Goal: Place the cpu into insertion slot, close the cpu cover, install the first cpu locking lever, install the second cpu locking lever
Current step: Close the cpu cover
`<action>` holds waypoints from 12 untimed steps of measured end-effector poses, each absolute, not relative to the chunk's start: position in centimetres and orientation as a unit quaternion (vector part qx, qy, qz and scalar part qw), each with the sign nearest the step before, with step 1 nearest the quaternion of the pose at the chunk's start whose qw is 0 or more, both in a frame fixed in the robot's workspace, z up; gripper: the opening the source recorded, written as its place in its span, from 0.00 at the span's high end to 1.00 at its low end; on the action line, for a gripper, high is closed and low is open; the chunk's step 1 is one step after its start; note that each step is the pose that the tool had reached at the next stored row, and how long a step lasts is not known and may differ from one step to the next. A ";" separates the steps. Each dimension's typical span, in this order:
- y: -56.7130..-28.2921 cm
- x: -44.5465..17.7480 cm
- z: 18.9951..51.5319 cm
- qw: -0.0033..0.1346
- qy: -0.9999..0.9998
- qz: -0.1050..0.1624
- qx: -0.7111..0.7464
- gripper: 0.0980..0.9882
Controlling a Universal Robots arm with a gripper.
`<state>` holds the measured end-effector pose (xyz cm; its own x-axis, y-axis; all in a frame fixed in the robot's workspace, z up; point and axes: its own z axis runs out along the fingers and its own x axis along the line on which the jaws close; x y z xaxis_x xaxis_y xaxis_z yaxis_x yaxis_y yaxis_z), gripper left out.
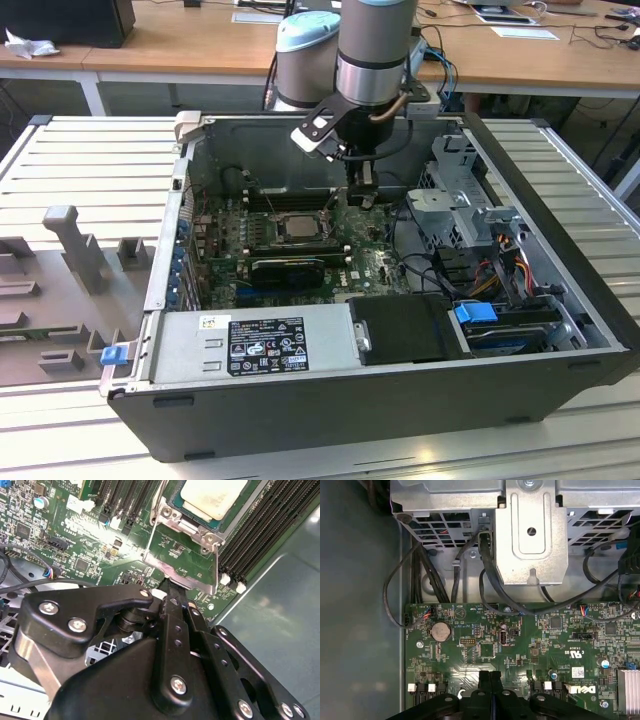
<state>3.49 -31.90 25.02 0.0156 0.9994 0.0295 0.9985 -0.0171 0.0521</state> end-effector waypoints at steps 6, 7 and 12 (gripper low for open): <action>-31.9 3.4 25.0 0.008 0.701 0.029 0.713 0.99; -31.9 3.4 25.0 0.008 0.701 0.029 0.713 0.99; -31.9 3.3 25.0 0.008 0.701 0.029 0.713 0.99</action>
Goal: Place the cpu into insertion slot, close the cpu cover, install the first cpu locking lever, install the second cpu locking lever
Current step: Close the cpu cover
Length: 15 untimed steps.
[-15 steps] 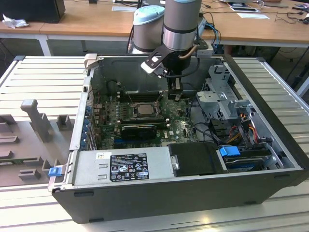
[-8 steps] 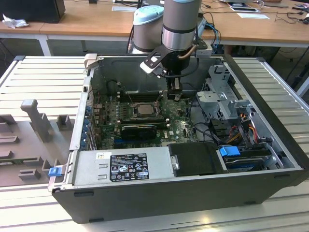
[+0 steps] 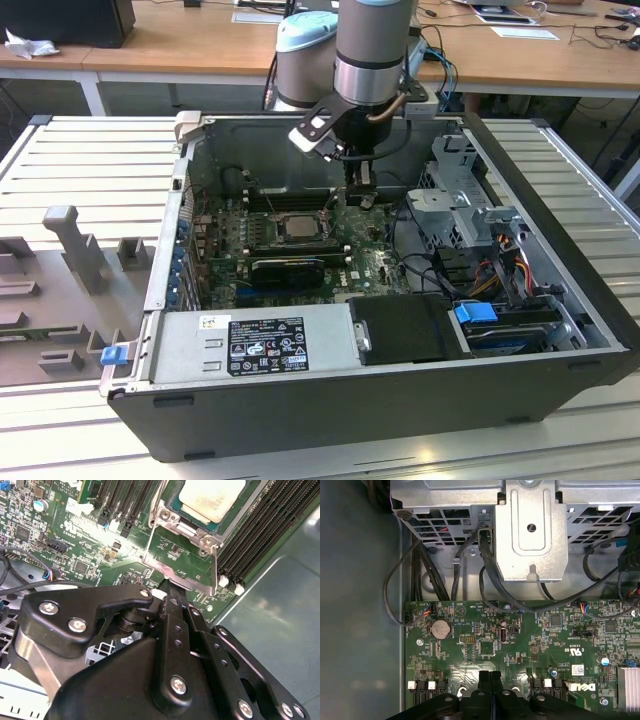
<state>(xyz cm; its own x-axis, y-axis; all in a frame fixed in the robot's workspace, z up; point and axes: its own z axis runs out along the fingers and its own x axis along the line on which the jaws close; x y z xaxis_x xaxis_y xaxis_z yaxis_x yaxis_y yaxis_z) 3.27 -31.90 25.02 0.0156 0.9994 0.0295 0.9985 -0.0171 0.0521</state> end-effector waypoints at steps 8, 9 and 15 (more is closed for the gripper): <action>-31.9 3.1 25.0 0.008 0.701 0.029 0.713 0.99; -31.9 3.1 25.0 0.008 0.701 0.029 0.713 0.99; -31.9 2.9 25.0 0.008 0.701 0.029 0.713 0.99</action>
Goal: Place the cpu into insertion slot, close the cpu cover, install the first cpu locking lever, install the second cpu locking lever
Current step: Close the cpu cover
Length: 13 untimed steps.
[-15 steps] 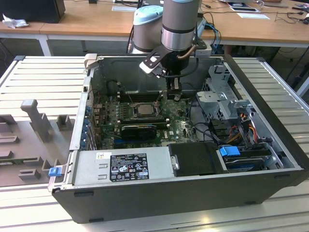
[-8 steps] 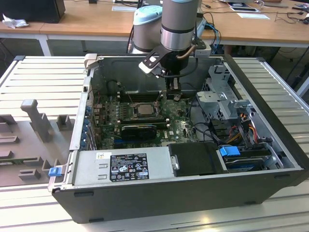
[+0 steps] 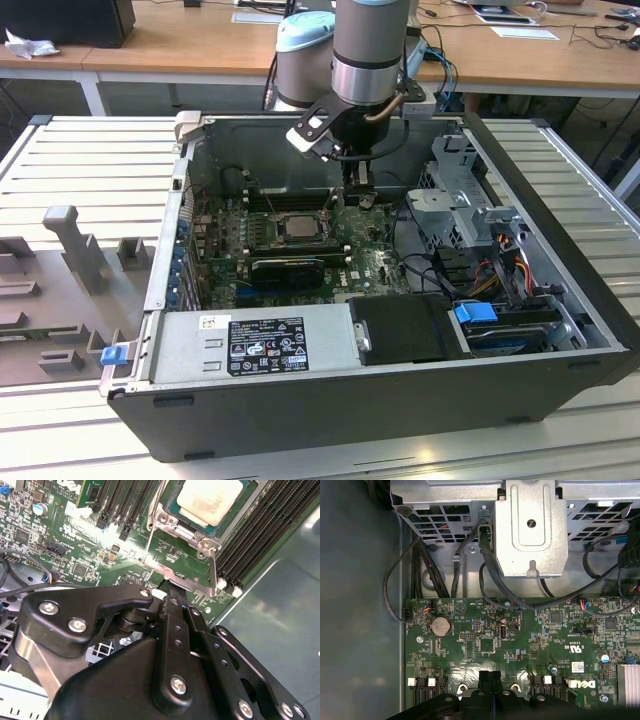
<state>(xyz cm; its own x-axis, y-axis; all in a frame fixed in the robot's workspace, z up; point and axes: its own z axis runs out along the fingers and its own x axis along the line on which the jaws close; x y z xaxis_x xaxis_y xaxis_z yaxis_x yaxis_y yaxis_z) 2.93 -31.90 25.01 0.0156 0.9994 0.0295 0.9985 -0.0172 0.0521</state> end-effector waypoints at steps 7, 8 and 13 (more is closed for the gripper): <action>-31.9 2.6 25.0 0.008 0.701 0.029 0.713 0.99; -31.9 2.6 25.0 0.008 0.701 0.029 0.713 0.99; -31.9 2.5 25.0 0.008 0.701 0.029 0.713 0.99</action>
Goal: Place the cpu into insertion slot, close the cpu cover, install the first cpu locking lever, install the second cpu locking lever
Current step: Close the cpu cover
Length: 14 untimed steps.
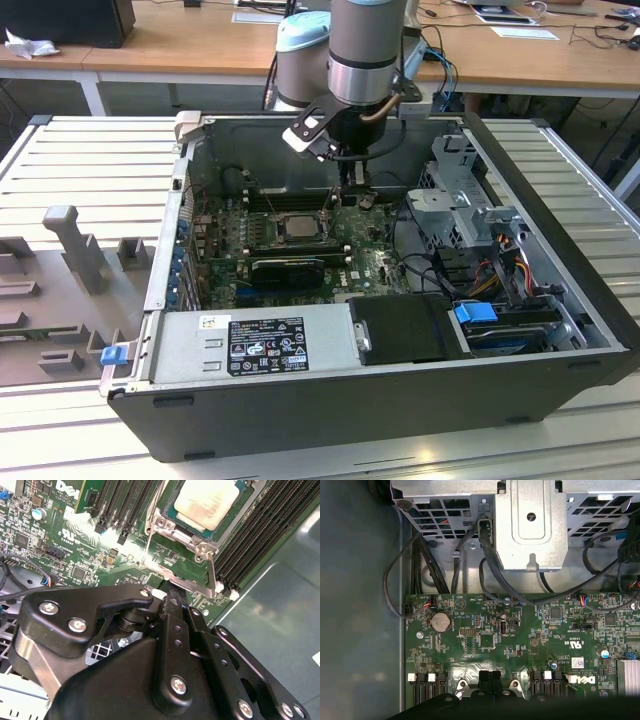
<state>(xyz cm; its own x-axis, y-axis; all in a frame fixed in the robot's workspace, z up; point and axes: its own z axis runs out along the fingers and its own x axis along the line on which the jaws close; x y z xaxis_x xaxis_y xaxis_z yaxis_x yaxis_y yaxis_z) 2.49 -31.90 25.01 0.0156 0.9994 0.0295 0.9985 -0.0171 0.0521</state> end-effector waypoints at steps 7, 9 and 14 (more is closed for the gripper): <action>-31.9 2.3 25.0 0.008 0.701 0.029 0.713 0.99; -31.9 2.3 25.0 0.008 0.701 0.029 0.713 0.99; -31.9 2.2 25.0 0.008 0.701 0.029 0.713 0.99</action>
<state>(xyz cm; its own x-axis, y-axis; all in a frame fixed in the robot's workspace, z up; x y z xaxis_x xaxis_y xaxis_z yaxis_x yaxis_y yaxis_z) 2.16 -31.90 25.02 0.0157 0.9994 0.0294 0.9985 -0.0172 0.0521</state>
